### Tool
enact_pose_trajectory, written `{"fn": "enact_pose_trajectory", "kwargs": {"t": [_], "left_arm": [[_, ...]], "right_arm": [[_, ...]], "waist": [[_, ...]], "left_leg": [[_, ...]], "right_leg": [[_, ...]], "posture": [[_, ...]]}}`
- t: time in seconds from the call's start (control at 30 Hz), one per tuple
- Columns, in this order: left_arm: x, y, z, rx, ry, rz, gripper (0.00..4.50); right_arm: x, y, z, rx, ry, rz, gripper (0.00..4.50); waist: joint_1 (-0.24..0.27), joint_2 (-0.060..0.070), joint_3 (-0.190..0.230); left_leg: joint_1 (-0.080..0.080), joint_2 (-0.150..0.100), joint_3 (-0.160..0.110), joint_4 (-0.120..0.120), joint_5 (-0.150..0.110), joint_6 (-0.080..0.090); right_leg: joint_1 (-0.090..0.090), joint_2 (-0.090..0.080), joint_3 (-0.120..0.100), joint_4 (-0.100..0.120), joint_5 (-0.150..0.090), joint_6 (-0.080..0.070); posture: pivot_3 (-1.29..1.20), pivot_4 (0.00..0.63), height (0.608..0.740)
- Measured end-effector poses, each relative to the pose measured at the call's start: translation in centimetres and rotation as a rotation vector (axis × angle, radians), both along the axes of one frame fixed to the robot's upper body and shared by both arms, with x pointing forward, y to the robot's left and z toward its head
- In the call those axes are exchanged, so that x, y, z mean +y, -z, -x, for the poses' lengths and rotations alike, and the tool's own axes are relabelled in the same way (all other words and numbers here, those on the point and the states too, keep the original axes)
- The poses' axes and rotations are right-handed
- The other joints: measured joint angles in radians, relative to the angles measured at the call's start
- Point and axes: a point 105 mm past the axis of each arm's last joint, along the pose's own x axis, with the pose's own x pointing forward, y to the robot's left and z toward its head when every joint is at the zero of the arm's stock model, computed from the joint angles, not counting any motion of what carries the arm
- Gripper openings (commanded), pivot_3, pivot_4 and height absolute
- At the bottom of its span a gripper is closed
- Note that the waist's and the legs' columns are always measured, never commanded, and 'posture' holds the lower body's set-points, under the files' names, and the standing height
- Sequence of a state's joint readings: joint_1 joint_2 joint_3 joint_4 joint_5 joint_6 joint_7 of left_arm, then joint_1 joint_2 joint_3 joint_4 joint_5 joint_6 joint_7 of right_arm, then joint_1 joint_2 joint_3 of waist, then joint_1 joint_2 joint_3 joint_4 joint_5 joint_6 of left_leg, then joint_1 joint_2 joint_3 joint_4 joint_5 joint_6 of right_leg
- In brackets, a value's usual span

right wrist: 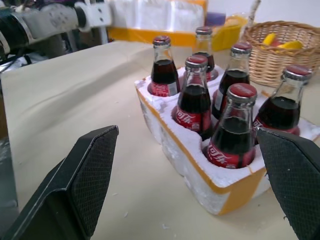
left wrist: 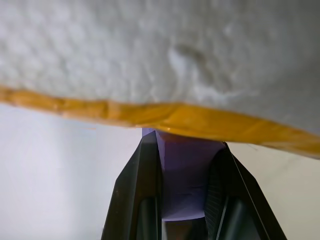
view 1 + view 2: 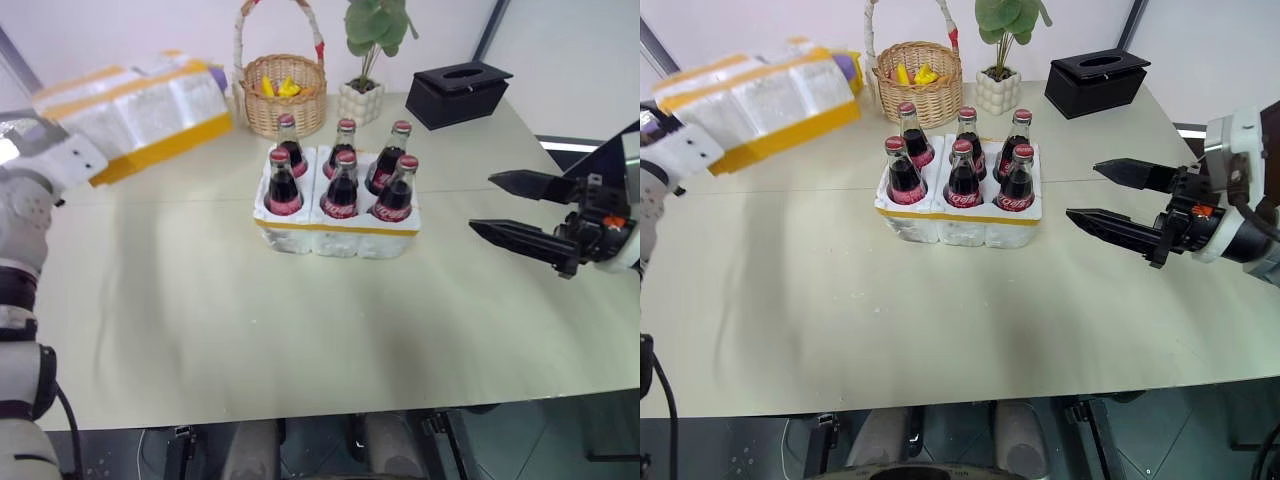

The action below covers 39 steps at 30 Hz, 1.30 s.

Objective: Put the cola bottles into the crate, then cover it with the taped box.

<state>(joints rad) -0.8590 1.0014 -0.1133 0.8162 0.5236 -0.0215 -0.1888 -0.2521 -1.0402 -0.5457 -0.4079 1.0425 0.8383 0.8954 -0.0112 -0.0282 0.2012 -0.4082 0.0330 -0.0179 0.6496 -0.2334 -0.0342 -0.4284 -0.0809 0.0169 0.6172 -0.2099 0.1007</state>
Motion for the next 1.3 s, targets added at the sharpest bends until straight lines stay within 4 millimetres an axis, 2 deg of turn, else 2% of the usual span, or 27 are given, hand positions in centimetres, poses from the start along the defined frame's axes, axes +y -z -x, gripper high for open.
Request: {"fn": "enact_pose_trajectory", "kwargs": {"t": [0.1, 0.27, 0.47, 0.6, 0.77, 0.93, 1.03, 1.17, 1.3], "left_arm": [[-0.6, -2.3, -0.3, -0.039, 0.035, -0.031, 0.48], [-3.0, -5.1, -1.2, -0.082, 0.149, -0.035, 0.48], [-9.5, -8.2, -2.7, -0.118, 0.425, -0.042, 0.48], [-14.3, -8.9, -3.3, -0.115, 0.62, -0.015, 0.48], [-16.9, -10.0, -3.4, -0.12, 0.71, -0.007, 0.48], [-19.3, -10.1, -2.5, -0.113, 0.819, -0.052, 0.48], [-20.3, -8.5, -1.9, -0.066, 0.863, -0.076, 0.48], [-20.6, -6.2, -1.0, 0.001, 0.877, -0.101, 0.48], [-20.9, -5.2, 0.1, 0.008, 0.871, -0.107, 0.48]], "right_arm": [[0.0, -0.1, 0.0, -0.005, -0.001, -0.003, 4.5], [-0.2, -0.7, 0.1, -0.029, 0.007, -0.011, 4.5], [-0.7, -1.6, 0.4, -0.056, 0.024, -0.032, 4.5], [-1.1, -1.8, 0.6, -0.054, 0.046, -0.034, 4.5], [-1.8, -1.3, 0.9, -0.025, 0.082, -0.03, 4.5], [-2.1, -1.2, 1.3, -0.025, 0.099, -0.027, 4.5], [-2.2, -1.0, 1.5, -0.017, 0.104, -0.028, 4.5], [-2.3, -0.9, 1.4, -0.011, 0.11, -0.031, 4.5], [-2.2, -0.6, 1.3, -0.004, 0.109, -0.038, 4.5]], "waist": [[0.0, 0.0, 0.0], [0.004, 0.0, 0.0], [0.006, -0.001, 0.0], [0.004, -0.001, 0.0], [-0.007, -0.001, 0.0], [0.0, 0.0, 0.0], [-0.001, 0.0, 0.0], [-0.004, 0.0, 0.0], [-0.001, -0.001, 0.0]], "left_leg": [[0.0, 0.0, 0.0, 0.0, 0.0, 0.0], [0.0, 0.0, 0.0, 0.0, 0.0, 0.0], [-0.001, 0.0, 0.0, 0.0, 0.0, 0.0], [-0.001, 0.0, 0.0, 0.0, 0.0, 0.0], [0.0, 0.0, 0.001, 0.0, 0.0, 0.0], [0.0, 0.0, 0.001, 0.001, 0.0, 0.0], [0.0, 0.0, 0.001, 0.001, 0.0, 0.0], [0.0, 0.0, 0.001, 0.001, 0.0, 0.0], [0.0, 0.0, 0.001, 0.002, 0.0, 0.0]], "right_leg": [[0.0, 0.0, 0.0, 0.0, 0.001, 0.002], [0.0, 0.0, 0.0, 0.0, 0.001, 0.001], [0.0, 0.0, 0.0, -0.001, 0.001, 0.003], [0.0, 0.0, 0.0, -0.001, 0.001, 0.003], [0.0, 0.001, 0.001, 0.0, 0.001, 0.003], [0.0, 0.0, 0.001, 0.0, 0.001, 0.003], [0.0, 0.0, 0.002, 0.0, 0.002, 0.003], [0.0, 0.001, 0.002, 0.001, 0.002, 0.003], [0.0, 0.001, 0.002, 0.001, 0.002, 0.003]], "posture": [[0.0, 0.15, 0.74], [0.0, 0.15, 0.74], [0.0, 0.15, 0.74], [0.0, 0.15, 0.74], [0.0, 0.15, 0.74], [0.0, 0.15, 0.74], [0.0, 0.15, 0.74], [0.0, 0.15, 0.74], [0.0, 0.15, 0.74]]}}
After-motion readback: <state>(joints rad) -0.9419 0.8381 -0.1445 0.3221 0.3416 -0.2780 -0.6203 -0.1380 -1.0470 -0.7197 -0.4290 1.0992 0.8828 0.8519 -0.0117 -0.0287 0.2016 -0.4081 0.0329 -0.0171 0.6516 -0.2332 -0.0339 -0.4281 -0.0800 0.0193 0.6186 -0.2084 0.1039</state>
